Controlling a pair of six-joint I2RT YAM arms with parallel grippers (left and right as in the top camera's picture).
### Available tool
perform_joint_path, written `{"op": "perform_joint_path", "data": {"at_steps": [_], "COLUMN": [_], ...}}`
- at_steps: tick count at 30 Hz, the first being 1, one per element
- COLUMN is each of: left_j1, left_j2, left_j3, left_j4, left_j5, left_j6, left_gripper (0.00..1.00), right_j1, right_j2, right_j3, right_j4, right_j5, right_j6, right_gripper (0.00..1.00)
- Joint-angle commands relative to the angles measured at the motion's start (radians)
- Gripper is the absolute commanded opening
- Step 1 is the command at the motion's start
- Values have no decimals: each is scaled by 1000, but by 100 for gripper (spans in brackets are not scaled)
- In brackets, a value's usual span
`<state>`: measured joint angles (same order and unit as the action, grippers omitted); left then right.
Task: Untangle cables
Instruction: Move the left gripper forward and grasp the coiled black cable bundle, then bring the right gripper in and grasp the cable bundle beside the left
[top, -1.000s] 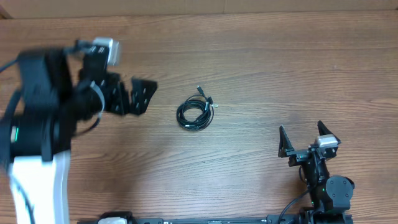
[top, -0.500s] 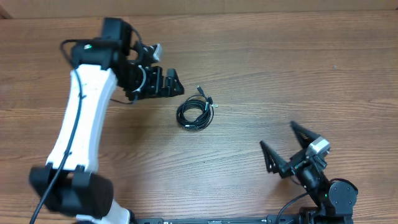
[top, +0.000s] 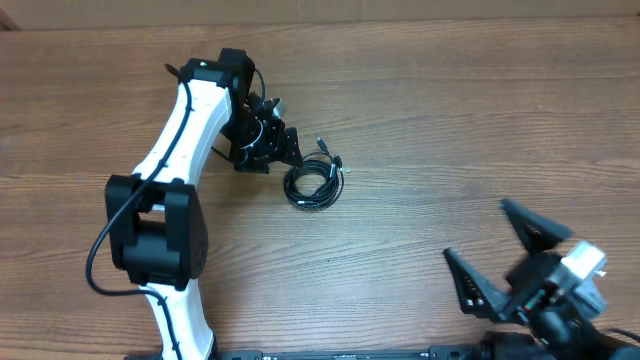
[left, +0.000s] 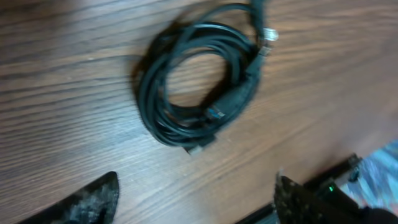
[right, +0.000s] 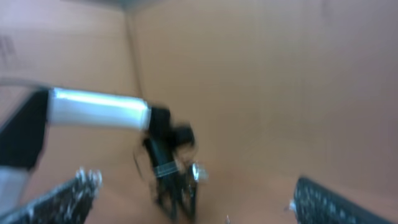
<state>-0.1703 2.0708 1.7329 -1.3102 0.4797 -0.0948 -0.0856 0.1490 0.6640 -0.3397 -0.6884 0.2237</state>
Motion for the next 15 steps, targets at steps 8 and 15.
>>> {"op": "perform_joint_path", "data": {"at_steps": [8,15], "left_j1": [-28,-67], "left_j2": [134,151], "left_j3": [18,10], "left_j4": [1,18], "left_j5": [-106,-153], "left_j6": [-105,-172], "left_gripper": [75,65], "right_j1": [-27,-27], "right_j2": [518,687], "right_j3": [664,673], "right_j4": [-718,-739], "right_j5": [-21,-416], "right_j6": [-224,-112], "right_gripper": [100,100]}}
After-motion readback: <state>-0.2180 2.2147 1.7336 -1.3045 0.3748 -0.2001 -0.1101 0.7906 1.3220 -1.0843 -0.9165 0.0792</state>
